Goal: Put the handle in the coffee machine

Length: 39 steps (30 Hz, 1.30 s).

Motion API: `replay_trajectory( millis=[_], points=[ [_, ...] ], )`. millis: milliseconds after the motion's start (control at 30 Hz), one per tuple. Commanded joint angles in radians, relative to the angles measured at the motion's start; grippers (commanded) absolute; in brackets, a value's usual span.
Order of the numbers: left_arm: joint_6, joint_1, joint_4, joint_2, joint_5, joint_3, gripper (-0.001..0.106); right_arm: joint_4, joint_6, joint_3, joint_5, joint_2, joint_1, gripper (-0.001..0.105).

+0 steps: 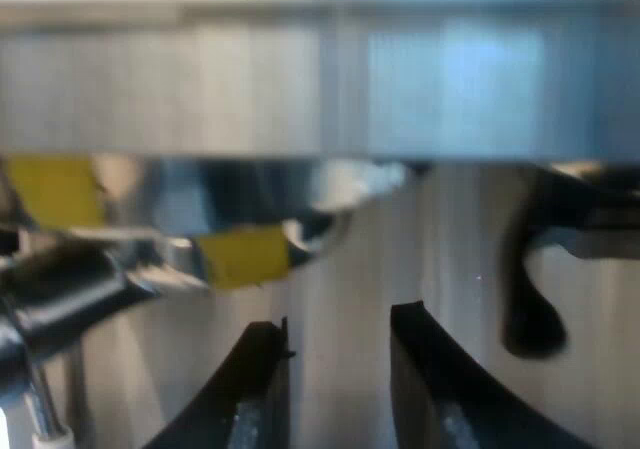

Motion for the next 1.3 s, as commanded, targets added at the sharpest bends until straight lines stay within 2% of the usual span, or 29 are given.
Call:
replay_trajectory(
  millis=[33,67,100,167,233,400,467,533,567,633,800,900,1100,1167,1300],
  points=[
    [-0.031,-0.022,0.071,-0.027,0.126,0.000,0.001,-0.016,-0.018,0.023,0.002,-0.024,0.001,0.028],
    [-0.042,-0.022,0.071,-0.027,0.126,0.000,0.001,-0.016,-0.019,0.024,0.002,-0.026,0.001,0.028],
    [-0.051,-0.022,0.074,-0.027,0.126,0.000,0.001,-0.014,-0.019,0.075,0.040,-0.058,0.001,0.028],
    [-0.062,-0.022,0.085,-0.031,0.126,0.000,0.001,-0.014,-0.035,0.108,0.056,-0.080,0.001,0.028],
    [-0.066,-0.022,0.093,-0.035,0.126,0.000,0.001,-0.014,-0.059,0.169,0.058,-0.122,0.001,0.028],
    [-0.088,-0.022,0.094,-0.052,0.126,0.000,0.001,-0.014,-0.063,0.297,0.053,-0.232,0.013,0.028],
    [-0.094,-0.022,0.094,-0.062,0.126,0.000,0.001,-0.014,-0.101,0.345,0.043,-0.294,0.023,0.028],
    [-0.096,-0.022,0.092,-0.069,0.126,0.000,0.000,-0.014,-0.160,0.372,0.043,-0.345,0.037,0.028],
    [-0.106,-0.022,0.086,-0.073,0.129,0.000,0.000,-0.014,-0.205,0.387,0.043,-0.378,0.049,0.028],
    [-0.140,-0.022,0.069,-0.077,0.131,0.000,0.000,-0.014,-0.248,0.404,0.043,-0.420,0.073,0.028],
    [-0.174,-0.047,0.062,-0.078,0.132,0.000,0.000,0.001,-0.266,0.418,0.055,-0.527,0.144,0.028],
    [-0.229,-0.085,0.053,-0.078,0.132,0.000,0.000,0.072,-0.289,0.418,0.051,-0.598,0.214,0.028],
    [-0.357,-0.143,-0.008,-0.083,0.112,0.000,0.000,0.230,-0.270,0.418,0.051,-0.728,0.343,0.028],
    [-0.409,-0.156,-0.055,-0.096,0.063,0.000,0.000,0.298,-0.203,0.418,0.056,-0.792,0.384,0.028],
    [-0.482,-0.162,-0.115,-0.127,0.019,0.000,0.000,0.395,-0.150,0.418,0.053,-0.860,0.402,0.028]
  ],
)
